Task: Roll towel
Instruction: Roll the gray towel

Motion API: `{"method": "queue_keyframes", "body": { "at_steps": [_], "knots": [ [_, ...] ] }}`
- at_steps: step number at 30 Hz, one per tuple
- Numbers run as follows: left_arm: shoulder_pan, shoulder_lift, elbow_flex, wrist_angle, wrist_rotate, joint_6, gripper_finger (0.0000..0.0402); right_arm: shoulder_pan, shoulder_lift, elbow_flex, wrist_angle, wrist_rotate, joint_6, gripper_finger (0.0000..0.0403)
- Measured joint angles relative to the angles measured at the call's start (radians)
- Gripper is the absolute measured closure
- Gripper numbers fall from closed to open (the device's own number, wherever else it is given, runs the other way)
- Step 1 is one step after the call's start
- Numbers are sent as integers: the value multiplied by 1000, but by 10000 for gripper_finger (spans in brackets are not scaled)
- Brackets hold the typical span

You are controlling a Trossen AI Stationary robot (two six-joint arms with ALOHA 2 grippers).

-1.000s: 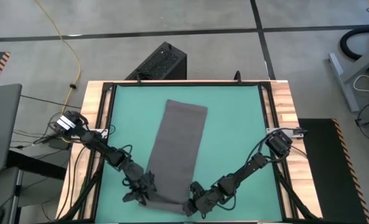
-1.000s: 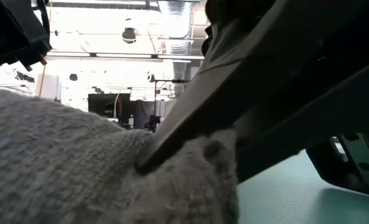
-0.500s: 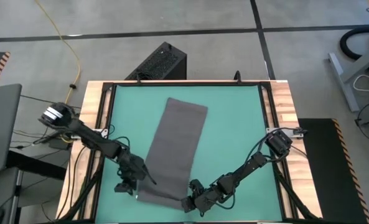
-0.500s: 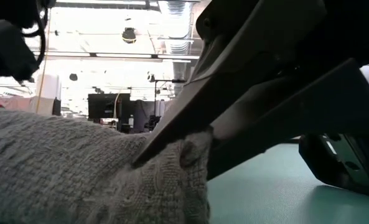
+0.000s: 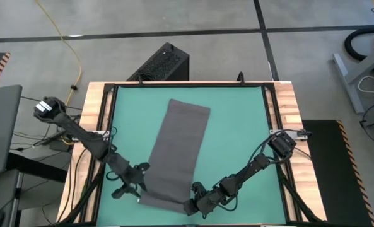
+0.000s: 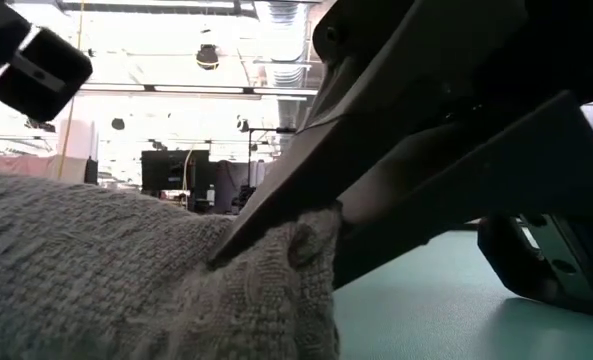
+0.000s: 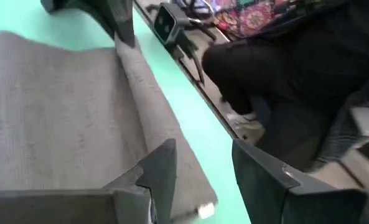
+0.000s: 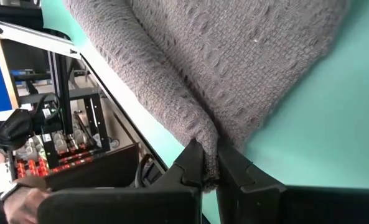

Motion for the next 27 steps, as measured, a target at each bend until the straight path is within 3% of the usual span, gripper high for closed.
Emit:
{"method": "queue_keyframes", "body": {
  "at_steps": [4,8,15,18,27],
  "knots": [
    [-48,86,21,15,-109,12,259,-9,1,0,8,-12,-4,366],
    [-69,210,92,2,-126,7,259,-17,1,1,8,-21,-7,364],
    [-106,368,299,-327,-159,6,259,-17,1,1,7,-21,-7,362],
    [-114,417,355,-383,-186,11,259,-17,1,1,7,-21,-7,362],
    [-115,498,381,-412,-210,-45,262,-17,1,1,8,-22,-25,361]
  ]
}}
